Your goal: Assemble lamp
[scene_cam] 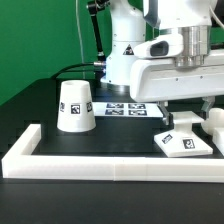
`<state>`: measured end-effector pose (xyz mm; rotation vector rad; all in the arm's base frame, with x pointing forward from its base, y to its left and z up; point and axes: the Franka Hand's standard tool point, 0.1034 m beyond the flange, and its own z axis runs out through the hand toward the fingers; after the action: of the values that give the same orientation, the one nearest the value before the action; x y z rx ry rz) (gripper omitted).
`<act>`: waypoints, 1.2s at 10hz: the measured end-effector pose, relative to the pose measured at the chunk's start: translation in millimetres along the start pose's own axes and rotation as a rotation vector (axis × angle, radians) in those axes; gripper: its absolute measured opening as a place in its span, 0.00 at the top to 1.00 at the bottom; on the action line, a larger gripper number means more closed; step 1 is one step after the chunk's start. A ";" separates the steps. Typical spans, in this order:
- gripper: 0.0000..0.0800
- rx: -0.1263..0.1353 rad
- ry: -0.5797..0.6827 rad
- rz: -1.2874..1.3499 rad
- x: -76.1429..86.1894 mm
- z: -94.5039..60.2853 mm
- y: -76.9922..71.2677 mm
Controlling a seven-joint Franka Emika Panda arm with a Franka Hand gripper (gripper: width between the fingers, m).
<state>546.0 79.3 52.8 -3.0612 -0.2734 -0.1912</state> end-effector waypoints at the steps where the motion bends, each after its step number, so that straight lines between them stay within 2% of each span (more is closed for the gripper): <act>1: 0.33 0.003 0.008 0.025 6.1 0.3 -1.2; 4: 0.33 0.005 0.026 0.038 19.8 2.0 -2.6; 7: 0.33 0.010 0.053 0.040 44.4 4.8 -9.1; 10: 0.33 0.012 0.086 0.066 61.6 9.0 -9.0; 12: 0.33 0.010 0.104 0.083 68.4 9.7 -8.2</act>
Offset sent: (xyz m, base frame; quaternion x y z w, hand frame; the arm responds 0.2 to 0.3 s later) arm 0.0216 0.0009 -0.0076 -0.0075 0.0036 0.0269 0.9996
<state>612.4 99.9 52.4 -3.0325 -0.1415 -0.3427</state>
